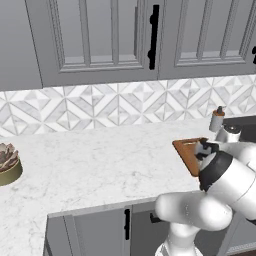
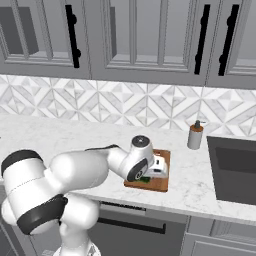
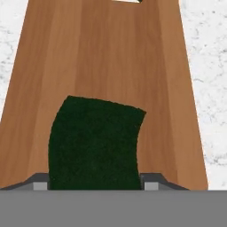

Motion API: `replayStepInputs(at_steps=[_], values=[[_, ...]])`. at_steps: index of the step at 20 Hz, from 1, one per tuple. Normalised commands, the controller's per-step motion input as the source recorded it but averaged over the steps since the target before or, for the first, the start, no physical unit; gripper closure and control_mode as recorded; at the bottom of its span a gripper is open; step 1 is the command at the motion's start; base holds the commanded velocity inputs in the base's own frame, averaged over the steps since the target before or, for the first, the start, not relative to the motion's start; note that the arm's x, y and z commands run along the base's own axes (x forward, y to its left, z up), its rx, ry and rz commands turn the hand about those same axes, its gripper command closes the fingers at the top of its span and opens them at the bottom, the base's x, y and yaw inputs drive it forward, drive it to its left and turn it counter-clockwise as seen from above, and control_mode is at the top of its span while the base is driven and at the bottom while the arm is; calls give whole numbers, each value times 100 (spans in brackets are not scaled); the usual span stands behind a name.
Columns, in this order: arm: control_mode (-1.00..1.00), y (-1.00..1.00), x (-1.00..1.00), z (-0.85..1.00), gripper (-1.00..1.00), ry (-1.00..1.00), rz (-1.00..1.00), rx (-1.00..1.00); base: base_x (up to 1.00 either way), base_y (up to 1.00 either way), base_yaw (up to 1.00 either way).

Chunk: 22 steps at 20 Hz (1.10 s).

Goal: Pick up the sponge from the counter and clean the cutting board by briefly scrubbing or pressing down on the cutting board. Once finished, release the sponge.

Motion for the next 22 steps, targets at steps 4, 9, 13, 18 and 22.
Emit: replayStepInputs(at_steps=[4, 9, 13, 18, 22], values=[[-100, -5, 75, 20, 100, 0, 2, 3, 0, 0, 0], [-100, -2, 82, 0, 100, 0, 1, 2, 0, 0, 0], [-100, -19, 81, 0, 100, 0, 5, 1, 0, 0, 0], [-100, -32, 37, -5, 100, 1, 1, 0, 0, 0, 0], [-100, -5, 0, -16, 100, 0, 0, 0, 0, 0, 0]])
